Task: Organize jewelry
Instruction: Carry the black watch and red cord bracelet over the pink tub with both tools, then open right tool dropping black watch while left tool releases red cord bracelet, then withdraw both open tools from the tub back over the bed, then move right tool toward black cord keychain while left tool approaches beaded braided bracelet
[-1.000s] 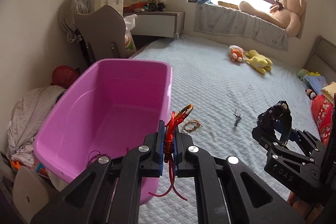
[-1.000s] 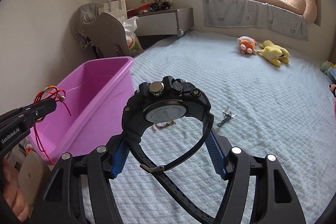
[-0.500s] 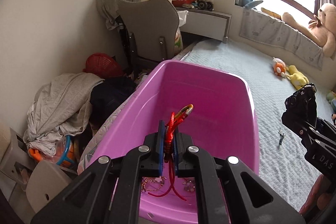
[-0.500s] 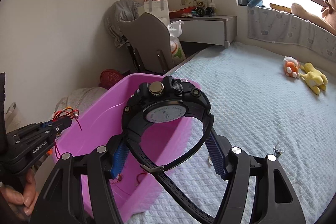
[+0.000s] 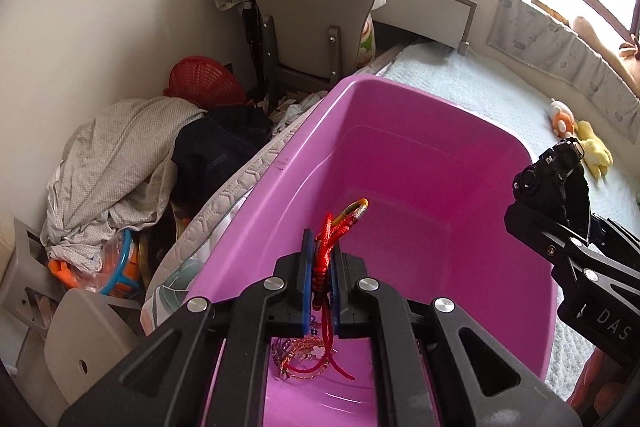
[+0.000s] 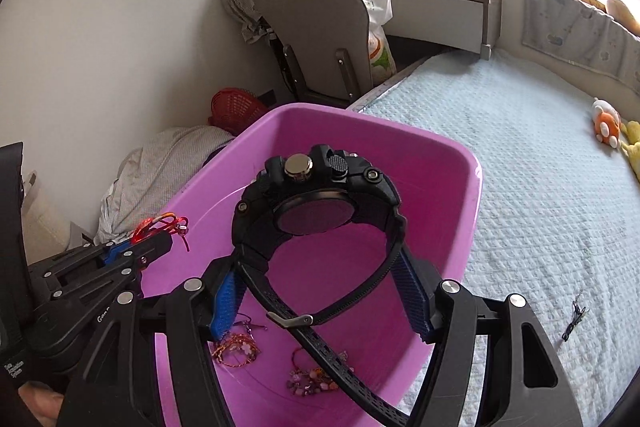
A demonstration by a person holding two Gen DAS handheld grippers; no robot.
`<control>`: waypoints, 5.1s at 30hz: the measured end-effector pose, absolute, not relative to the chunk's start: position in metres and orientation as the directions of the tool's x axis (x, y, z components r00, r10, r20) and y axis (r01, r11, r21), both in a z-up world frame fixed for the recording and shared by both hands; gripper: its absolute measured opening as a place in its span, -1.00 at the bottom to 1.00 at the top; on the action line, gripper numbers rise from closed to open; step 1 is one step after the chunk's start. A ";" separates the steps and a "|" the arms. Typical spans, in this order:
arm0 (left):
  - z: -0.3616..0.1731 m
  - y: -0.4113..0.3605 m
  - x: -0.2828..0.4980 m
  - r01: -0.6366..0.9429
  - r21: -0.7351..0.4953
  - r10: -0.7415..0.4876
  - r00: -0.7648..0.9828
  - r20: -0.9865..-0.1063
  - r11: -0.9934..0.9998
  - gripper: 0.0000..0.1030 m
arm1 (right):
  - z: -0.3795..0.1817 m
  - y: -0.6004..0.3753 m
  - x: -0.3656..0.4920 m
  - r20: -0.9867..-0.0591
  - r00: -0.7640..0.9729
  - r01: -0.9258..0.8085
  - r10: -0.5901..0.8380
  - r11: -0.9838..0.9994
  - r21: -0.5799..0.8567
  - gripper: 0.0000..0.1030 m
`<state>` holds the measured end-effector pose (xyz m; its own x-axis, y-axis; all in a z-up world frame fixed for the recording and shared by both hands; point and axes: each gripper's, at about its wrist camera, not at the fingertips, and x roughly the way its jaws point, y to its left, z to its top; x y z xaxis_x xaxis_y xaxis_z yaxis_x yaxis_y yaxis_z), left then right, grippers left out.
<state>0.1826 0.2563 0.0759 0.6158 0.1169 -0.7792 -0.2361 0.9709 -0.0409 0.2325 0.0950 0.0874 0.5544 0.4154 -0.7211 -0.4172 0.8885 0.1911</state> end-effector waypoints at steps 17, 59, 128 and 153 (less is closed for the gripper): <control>0.043 0.267 0.211 -0.277 -0.017 0.117 0.459 -0.881 0.961 -0.85 | 0.048 0.118 0.259 -0.840 0.426 -0.369 0.338 0.912 0.180 0.25; 0.060 0.254 0.177 -0.250 -0.013 0.118 0.501 -0.858 0.968 0.55 | 0.062 0.108 0.234 -0.828 0.449 -0.355 0.335 0.918 0.178 0.40; 0.032 -0.008 0.069 0.138 -0.076 -0.147 0.633 -0.760 0.987 0.74 | -0.011 -0.211 0.043 -0.767 0.620 0.008 0.169 0.975 0.221 0.40; -0.078 -0.025 0.213 0.069 0.020 -0.025 0.594 -0.804 0.997 0.74 | -0.091 -0.215 0.187 -0.759 0.634 -0.009 0.148 0.983 0.184 0.40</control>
<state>0.2130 -0.0254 -0.0783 0.5940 -0.0255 -0.8041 0.0695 0.9974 0.0197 0.1867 -0.2152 -0.0910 0.6343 0.1479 -0.7588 -0.0090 0.9829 0.1840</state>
